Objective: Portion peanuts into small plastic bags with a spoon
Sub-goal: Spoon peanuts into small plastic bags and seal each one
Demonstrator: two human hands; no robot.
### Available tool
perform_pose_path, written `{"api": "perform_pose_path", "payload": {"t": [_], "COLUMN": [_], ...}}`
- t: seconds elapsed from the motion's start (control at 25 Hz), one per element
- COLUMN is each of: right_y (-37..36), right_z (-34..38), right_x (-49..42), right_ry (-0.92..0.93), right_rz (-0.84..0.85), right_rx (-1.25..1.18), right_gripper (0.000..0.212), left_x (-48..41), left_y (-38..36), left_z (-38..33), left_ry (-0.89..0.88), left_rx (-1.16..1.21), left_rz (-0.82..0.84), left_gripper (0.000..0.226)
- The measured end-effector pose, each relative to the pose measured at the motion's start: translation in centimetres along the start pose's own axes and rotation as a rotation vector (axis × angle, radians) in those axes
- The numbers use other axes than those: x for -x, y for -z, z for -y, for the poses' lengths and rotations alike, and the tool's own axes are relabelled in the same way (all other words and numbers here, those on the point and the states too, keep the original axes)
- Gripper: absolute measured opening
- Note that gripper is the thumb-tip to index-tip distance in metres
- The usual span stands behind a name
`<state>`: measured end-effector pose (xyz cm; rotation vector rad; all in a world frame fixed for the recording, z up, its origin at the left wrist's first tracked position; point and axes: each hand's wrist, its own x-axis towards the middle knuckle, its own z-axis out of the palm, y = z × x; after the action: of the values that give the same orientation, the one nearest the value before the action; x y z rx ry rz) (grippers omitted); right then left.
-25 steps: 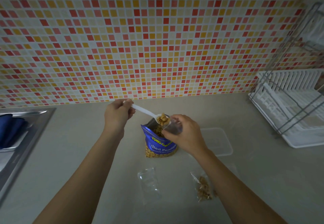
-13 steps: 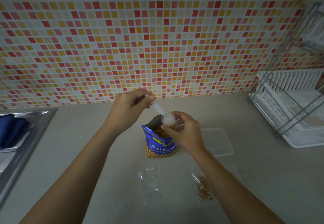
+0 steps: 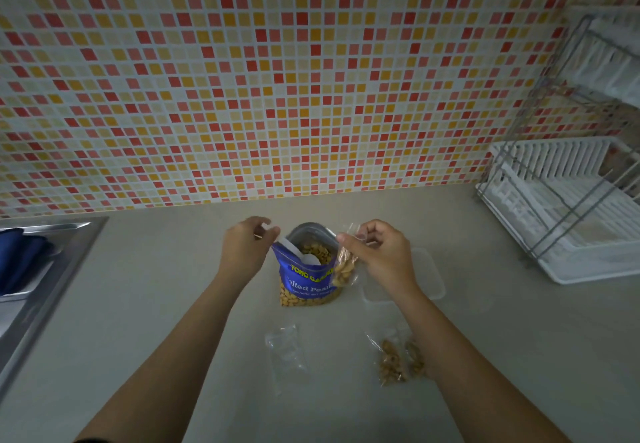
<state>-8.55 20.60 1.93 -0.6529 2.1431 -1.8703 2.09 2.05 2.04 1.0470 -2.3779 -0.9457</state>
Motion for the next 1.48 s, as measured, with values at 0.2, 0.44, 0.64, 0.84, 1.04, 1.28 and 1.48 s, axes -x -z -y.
{"api": "perform_pose_path", "payload": {"t": [0.2,0.44,0.64,0.84,1.04,1.28,1.48], "right_y": [0.9,0.8,4.0,6.8,6.9,6.7,6.9], "right_z": [-0.1,-2.2,-5.4,-10.4,-13.9,-14.8,-14.5], "right_x": [1.1,3.4,5.1,8.4,10.8,11.5,11.3], "right_ry": [-0.002,-0.073,-0.074,0.004,0.087,0.086,0.086], "right_rz": [-0.021,0.044,-0.002,0.152,0.370,0.381,0.390], "right_rx": [0.015,0.022,0.166,0.521,0.825,0.859,0.868], "right_gripper": [0.029,0.026,0.014,0.014,0.029,0.030,0.032], "left_x": [5.7,11.5,13.2,15.2,16.4,17.2,16.9], "left_y": [-1.4,-7.1,-10.5,-13.7,-14.5,-15.1,-15.5], "left_z": [-1.0,-1.5,1.5,3.2,2.6,4.0,4.1], "left_ry": [-0.248,-0.026,0.271,0.224,0.052,-0.198,-0.244], "left_rx": [0.203,0.644,0.632,0.193,-0.160,-0.154,-0.162], "left_rz": [-0.218,0.368,0.437,0.497,0.385,0.295,0.324], "left_gripper": [0.021,0.007,0.019,0.033,0.030,0.039,0.039]}}
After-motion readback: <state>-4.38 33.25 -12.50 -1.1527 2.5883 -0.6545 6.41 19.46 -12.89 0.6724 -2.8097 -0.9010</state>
